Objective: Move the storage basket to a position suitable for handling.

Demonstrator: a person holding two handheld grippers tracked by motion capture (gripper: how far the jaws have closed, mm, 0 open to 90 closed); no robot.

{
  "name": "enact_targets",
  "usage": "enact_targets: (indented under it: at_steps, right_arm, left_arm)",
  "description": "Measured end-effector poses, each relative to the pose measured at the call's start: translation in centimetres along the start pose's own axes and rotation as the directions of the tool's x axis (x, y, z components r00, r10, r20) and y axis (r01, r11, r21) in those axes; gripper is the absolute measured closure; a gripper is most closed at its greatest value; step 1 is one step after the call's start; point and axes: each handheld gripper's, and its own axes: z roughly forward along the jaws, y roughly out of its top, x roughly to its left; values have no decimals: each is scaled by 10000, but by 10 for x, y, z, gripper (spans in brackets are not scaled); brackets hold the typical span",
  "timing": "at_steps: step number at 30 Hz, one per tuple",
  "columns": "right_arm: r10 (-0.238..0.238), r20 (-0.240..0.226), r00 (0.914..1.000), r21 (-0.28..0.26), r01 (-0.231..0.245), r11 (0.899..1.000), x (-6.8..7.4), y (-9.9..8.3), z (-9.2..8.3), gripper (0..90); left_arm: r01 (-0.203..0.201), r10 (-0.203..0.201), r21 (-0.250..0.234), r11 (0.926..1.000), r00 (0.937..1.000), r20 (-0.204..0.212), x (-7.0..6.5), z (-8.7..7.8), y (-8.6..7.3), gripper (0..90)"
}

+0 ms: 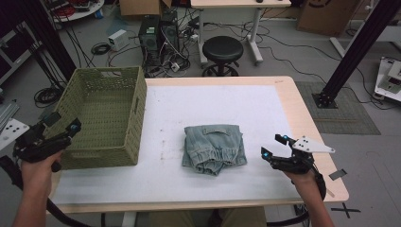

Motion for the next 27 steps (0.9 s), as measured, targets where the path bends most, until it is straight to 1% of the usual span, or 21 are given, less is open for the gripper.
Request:
enact_targets:
  at_steps: [3,4,5,6,8,10,13,16,17,21,24,25,27]
  right_arm:
    - [-13,30,10000,0,13,10000,0,0,0,211]
    - [-32,39,10000,4,32,10000,0,0,0,212]
    - [-14,39,10000,37,14,10000,0,0,0,212]
    - [-23,49,10000,41,22,10000,0,0,0,211]
    - [-31,77,10000,62,31,10000,0,-1,0,212]
    - [-85,89,9999,95,84,9999,1,-1,1,211]
    - [-75,112,9999,122,74,9999,2,-1,1,212]
    - [-82,147,9999,136,80,9999,2,-1,0,211]
    - [-83,167,9998,127,81,9999,2,-2,0,212]
    - [-67,239,9997,149,63,9999,2,-2,0,211]
    - [-55,320,9995,168,50,9998,1,-2,-1,212]
    - [22,339,9994,152,-27,9999,1,-2,-2,212]
    - [-21,375,9993,133,16,9999,1,-3,-2,211]
  left_arm:
    - [74,-70,169,9998,9997,-235,8,-3,-2,217]
    - [74,-70,169,9998,9997,-235,8,-3,-2,216]
    - [131,-120,275,9995,9990,-429,14,-5,-4,216]
    - [161,-142,340,9993,9984,-542,18,-7,-5,216]
    - [305,-269,483,9984,9969,-745,24,-9,-7,216]
    - [377,-313,658,9971,9949,-956,31,-11,-10,216]
    - [471,-371,765,9960,9912,-1267,40,-13,-13,216]
    - [497,-359,934,9944,9890,-1438,48,-15,-15,216]
    - [497,-359,934,9944,9890,-1438,48,-15,-15,216]
    - [650,-456,1145,9913,9853,-1649,60,-14,-19,218]
    - [642,-428,1212,9905,9843,-1714,64,-13,-20,219]
    - [596,-367,1275,9900,9839,-1751,69,-12,-21,219]
    - [548,-320,1253,9906,9837,-1768,73,-11,-21,219]
